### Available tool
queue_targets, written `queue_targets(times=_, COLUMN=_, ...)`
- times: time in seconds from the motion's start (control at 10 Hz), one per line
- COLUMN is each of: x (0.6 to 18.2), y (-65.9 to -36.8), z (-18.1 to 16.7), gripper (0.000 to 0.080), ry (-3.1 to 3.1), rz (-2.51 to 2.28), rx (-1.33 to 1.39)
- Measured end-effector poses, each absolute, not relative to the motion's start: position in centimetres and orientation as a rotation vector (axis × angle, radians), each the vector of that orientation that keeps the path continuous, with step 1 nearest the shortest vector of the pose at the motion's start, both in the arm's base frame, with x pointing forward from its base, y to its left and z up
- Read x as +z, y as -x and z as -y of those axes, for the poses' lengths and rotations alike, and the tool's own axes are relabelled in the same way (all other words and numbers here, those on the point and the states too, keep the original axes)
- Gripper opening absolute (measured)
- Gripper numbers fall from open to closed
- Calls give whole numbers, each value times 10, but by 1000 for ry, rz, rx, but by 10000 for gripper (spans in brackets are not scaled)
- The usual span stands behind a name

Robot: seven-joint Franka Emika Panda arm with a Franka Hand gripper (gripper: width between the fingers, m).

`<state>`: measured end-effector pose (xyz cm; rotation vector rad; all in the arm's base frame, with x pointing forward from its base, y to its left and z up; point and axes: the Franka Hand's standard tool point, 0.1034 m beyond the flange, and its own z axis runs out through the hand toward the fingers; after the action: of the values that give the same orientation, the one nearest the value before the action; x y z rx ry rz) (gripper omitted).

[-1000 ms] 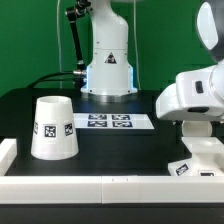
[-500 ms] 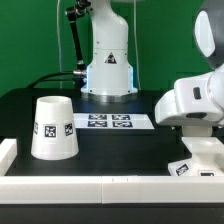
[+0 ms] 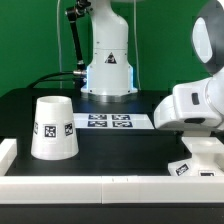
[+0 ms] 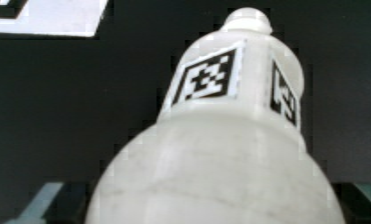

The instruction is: Assemble lamp

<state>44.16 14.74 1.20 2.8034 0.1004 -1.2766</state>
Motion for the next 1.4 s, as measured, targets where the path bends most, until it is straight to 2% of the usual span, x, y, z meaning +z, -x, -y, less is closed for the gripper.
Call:
queue_targets(times=0.4, x=18, y=-449, z=-142, gripper=576, ry=-2821, rz=-102, rx=-1264)
queue_targets(times=1.0, x=100, y=-492, z=-103, gripper=578, ry=-2893, rz=-218, rx=-1269)
queue_targets(times=1.2, x=87, y=-497, z=-109, gripper=579, ry=-2940, rz=-223, rx=-1162)
queue_targets(times=1.4, x=90, y=-501, z=-107, gripper=579, ry=-3038, rz=-217, rx=-895)
